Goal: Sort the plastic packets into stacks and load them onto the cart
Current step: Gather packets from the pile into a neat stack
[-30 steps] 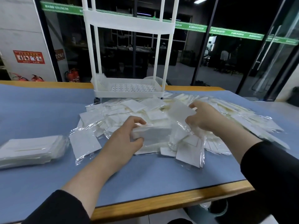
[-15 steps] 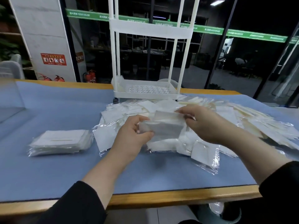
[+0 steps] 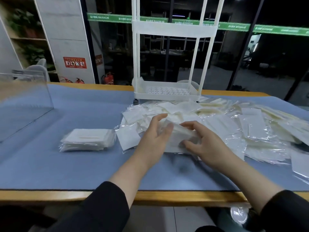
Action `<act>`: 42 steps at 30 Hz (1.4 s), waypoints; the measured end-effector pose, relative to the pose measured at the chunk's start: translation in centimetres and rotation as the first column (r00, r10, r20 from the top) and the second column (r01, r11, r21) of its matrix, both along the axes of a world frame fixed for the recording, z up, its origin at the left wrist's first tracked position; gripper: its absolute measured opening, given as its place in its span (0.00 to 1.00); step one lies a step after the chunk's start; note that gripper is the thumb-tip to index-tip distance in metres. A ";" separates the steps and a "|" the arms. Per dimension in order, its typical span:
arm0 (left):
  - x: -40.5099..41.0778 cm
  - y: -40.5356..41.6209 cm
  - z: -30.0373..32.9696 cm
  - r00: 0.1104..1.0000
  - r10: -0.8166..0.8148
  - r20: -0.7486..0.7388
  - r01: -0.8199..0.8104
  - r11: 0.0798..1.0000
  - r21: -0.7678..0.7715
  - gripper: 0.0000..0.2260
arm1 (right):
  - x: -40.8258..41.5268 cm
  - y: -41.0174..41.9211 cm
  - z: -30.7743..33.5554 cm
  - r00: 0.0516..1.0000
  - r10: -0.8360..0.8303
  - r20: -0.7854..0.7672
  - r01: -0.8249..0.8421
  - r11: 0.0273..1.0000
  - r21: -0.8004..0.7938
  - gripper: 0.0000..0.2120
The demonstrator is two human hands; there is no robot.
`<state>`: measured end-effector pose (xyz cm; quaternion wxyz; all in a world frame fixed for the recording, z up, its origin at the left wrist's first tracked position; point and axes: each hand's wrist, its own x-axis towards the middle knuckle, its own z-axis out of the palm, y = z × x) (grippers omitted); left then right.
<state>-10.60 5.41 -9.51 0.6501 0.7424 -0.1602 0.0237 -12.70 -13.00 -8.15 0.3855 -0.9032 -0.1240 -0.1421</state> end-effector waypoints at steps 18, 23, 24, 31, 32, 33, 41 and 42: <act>2.0 21.5 5.4 0.959 0.264 -0.100 -0.241 0.951 0.193 0.22 | 7.2 17.9 6.4 0.901 0.289 -0.323 -0.316 0.948 -0.032 0.07; 4.2 24.7 4.5 0.925 0.335 -0.181 -0.222 0.861 0.459 0.19 | 10.8 22.4 5.4 0.865 0.221 -0.451 -0.340 0.918 -0.202 0.09; 4.6 25.0 4.2 0.926 0.327 -0.189 -0.184 0.827 0.531 0.18 | 11.1 22.8 5.3 0.869 0.185 -0.459 -0.343 0.894 -0.289 0.09; 6.4 26.3 5.2 0.958 0.115 -0.261 0.124 0.659 0.742 0.24 | 12.1 23.3 5.8 0.794 0.164 -0.586 -0.460 0.792 -0.402 0.20; 6.7 26.3 5.5 0.958 0.094 -0.270 0.160 0.606 0.779 0.26 | 12.1 23.4 5.9 0.774 0.173 -0.609 -0.485 0.779 -0.396 0.21; 7.0 26.3 5.7 0.958 0.083 -0.275 0.187 0.549 0.814 0.29 | 12.1 23.4 6.0 0.753 0.180 -0.633 -0.515 0.760 -0.396 0.21; 8.0 25.6 5.8 0.966 0.069 -0.247 0.206 0.367 0.907 0.37 | 12.7 24.2 5.9 0.748 0.161 -0.644 -0.576 0.642 -0.507 0.19; 7.9 25.8 5.5 0.969 0.061 -0.239 0.199 0.381 0.903 0.36 | 12.8 24.3 5.8 0.753 0.153 -0.640 -0.570 0.639 -0.517 0.20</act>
